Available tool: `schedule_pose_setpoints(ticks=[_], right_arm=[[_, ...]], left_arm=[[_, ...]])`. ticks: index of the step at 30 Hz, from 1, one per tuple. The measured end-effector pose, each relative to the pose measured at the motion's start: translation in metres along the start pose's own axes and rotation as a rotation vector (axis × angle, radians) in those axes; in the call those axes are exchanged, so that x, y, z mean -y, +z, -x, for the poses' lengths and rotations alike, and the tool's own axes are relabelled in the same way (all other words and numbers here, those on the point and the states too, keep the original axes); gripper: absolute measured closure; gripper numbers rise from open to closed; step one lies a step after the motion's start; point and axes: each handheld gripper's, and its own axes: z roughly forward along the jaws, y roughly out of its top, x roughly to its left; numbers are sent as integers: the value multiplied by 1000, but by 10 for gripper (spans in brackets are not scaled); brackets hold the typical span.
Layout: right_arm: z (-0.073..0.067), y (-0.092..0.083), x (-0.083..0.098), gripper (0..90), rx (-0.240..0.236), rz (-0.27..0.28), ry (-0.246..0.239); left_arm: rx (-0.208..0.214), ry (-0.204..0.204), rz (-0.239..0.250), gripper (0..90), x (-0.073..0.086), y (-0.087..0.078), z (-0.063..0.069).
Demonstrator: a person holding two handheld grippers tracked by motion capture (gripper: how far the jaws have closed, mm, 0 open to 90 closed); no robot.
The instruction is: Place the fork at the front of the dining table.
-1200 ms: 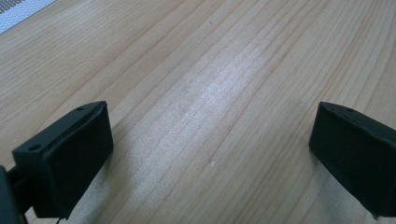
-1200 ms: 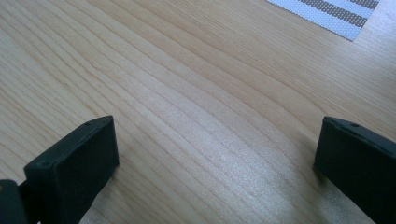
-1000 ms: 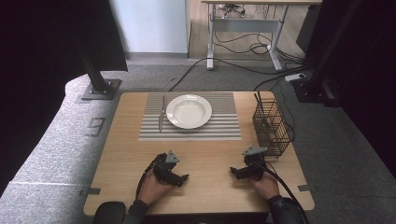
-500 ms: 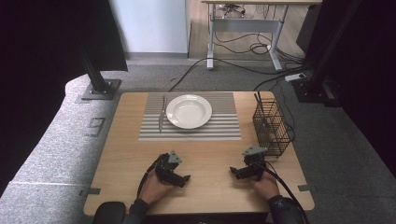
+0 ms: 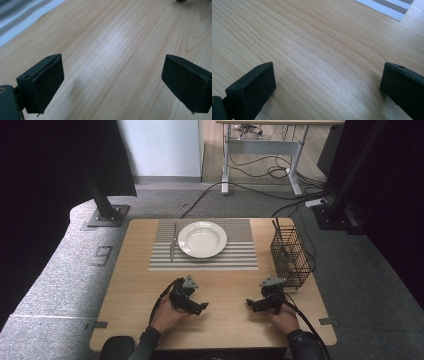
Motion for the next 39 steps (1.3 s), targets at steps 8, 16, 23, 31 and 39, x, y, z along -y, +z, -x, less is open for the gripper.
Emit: schedule_pose_setpoints(ticks=[8, 16, 23, 31, 39], right_arm=[[0, 0, 0, 0, 0, -1, 0], [-1, -1, 1, 0, -1, 3, -3], [-2, -2, 2, 0, -6, 3, -8], [-3, -2, 3, 0, -9, 4, -17], [-4, -3, 4, 0, -20, 3, -26]], left_arm=[[24, 28, 30, 47, -30, -6, 2], [21, 51, 27, 61, -60, -4, 2], [38, 75, 28, 80, -91, 0, 4], [53, 130, 53, 139, -137, 3, 15], [82, 205, 81, 154, -180, 13, 31]])
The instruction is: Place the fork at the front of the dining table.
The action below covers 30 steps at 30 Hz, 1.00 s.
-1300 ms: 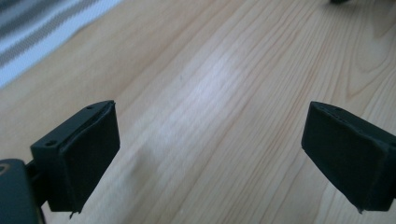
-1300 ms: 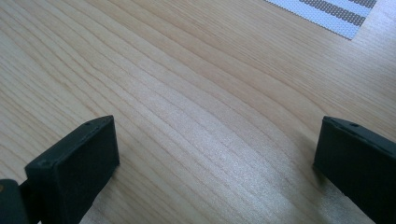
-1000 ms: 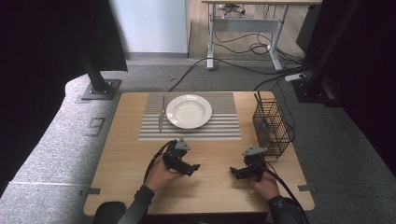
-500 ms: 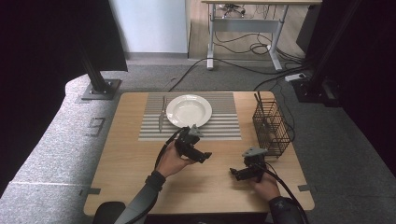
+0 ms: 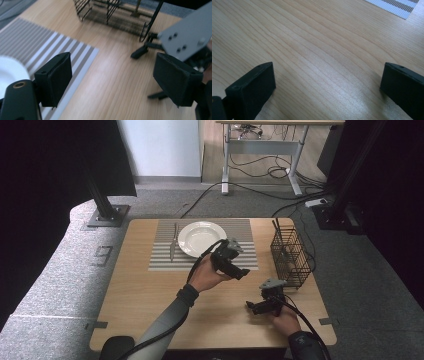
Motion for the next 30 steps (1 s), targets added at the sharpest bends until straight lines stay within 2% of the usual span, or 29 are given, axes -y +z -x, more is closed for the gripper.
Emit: schedule_pose_setpoints(ticks=[6, 13, 22, 27, 30], right_arm=[[-1, -1, 1, 0, -4, -2, -4], [-1, -1, 1, 0, -7, 0, -8], [-1, -2, 2, 0, -11, 0, -15], [-1, -2, 2, 0, -13, 1, -22], [-1, -2, 2, 0, -15, -2, -22]], left_arm=[[33, 35, 5, 174, -30, 18, 9], [53, 58, 7, 218, -56, 42, 16], [104, 62, 2, 339, -82, 67, 20], [108, 62, -14, 439, -90, 76, 24], [103, 52, -21, 534, -95, 79, 26]])
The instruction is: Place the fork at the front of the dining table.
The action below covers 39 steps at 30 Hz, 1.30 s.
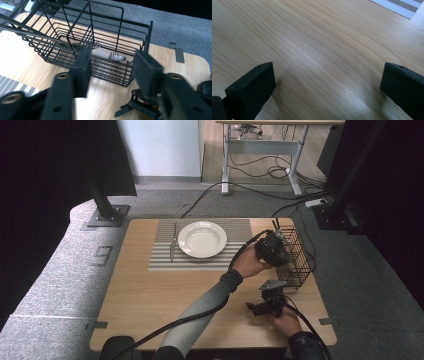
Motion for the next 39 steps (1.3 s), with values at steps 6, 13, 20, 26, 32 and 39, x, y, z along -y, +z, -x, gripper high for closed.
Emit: schedule_pose_setpoints(ticks=[6, 13, 20, 26, 32, 39], right_arm=[[0, 0, 0, 0, 1, -1, 1], [-1, 0, 0, 0, 1, 0, 4], [-1, 0, 0, 0, -1, -1, 8], [-1, 0, 0, 0, -2, -1, 6], [-1, 0, 0, 0, -2, -1, 6], [-1, 1, -1, 0, -9, -1, 3]], left_arm=[[26, -38, -30, 761, -6, 3, 0], [41, -73, -9, 776, -9, -4, -3], [27, -51, 26, 778, -19, -29, -4], [13, -25, 56, 778, -26, -54, -5], [-5, 8, 83, 779, -31, -84, -6], [-38, 20, 93, 779, -29, -121, -12]])
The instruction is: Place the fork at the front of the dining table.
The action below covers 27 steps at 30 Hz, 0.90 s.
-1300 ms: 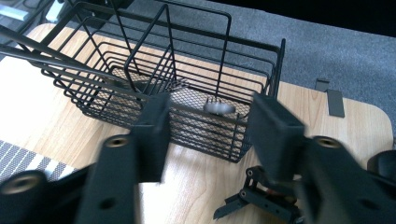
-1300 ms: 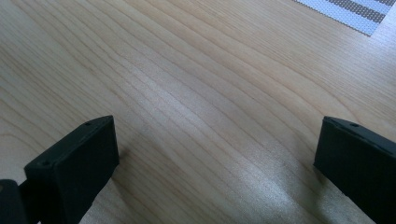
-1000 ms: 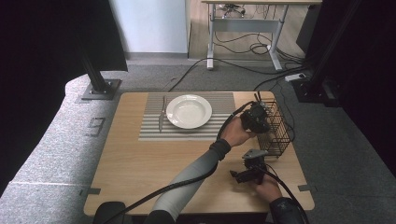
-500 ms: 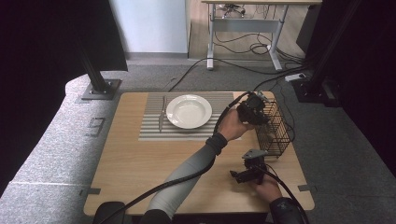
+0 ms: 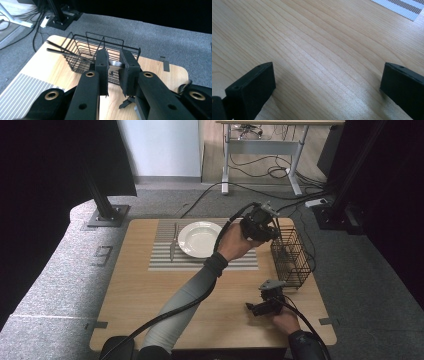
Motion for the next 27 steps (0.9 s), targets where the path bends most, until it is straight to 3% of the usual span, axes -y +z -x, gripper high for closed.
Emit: schedule_pose_setpoints(ticks=[4, 10, 14, 20, 27], right_arm=[[0, -1, 0, 0, 1, 2, 0], [0, -6, -1, 72, -3, -19, -6], [3, -13, -5, 79, -34, 7, 8], [6, -26, -26, 126, -86, 72, -9], [7, -27, -60, 141, -151, 102, -46]], left_arm=[[-3, -9, 2, 779, 5, -13, -4], [-7, -33, -15, 779, 31, -35, -15], [5, -31, -33, 779, 49, -43, -19], [14, -43, -63, 779, 80, -48, -18], [34, -61, -79, 779, 112, -49, -18]])
